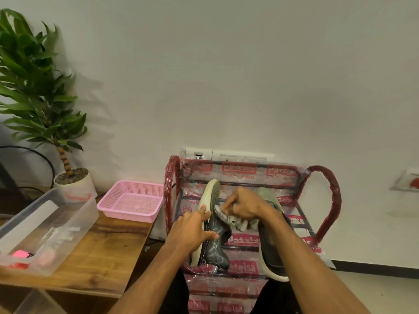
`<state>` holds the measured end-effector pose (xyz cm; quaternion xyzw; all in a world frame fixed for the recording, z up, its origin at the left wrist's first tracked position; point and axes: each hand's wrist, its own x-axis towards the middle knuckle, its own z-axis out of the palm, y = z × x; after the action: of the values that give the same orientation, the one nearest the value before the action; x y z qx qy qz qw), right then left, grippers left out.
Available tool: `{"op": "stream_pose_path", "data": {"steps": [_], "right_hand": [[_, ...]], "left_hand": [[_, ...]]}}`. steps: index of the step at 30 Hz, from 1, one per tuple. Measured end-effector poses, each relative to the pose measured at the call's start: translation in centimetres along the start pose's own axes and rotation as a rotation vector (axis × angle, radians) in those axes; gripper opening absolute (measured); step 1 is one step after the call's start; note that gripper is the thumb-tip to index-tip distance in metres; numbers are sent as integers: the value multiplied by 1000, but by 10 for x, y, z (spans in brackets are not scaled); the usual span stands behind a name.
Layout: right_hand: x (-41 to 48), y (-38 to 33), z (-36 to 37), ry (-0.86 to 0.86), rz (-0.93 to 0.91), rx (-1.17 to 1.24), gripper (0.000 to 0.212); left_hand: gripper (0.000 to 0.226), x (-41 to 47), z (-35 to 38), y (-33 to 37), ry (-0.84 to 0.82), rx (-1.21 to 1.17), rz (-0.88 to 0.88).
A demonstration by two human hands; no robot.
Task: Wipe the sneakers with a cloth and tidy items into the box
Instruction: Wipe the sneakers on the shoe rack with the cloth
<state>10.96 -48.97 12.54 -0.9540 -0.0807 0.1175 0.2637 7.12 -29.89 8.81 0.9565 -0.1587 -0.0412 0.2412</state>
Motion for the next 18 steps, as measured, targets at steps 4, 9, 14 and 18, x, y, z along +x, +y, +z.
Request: {"op": "stream_pose_path", "data": {"steps": [4, 9, 14, 18], "right_hand": [[2, -22, 16, 318, -37, -73, 17], [22, -37, 45, 521, -74, -207, 22], [28, -49, 41, 552, -79, -241, 20], [21, -45, 43, 448, -149, -244, 20]], "left_hand": [[79, -1, 2, 4, 9, 1, -25], [70, -2, 1, 2, 28, 18, -15], [72, -1, -4, 1, 14, -12, -28], [61, 0, -4, 5, 7, 18, -27]]}}
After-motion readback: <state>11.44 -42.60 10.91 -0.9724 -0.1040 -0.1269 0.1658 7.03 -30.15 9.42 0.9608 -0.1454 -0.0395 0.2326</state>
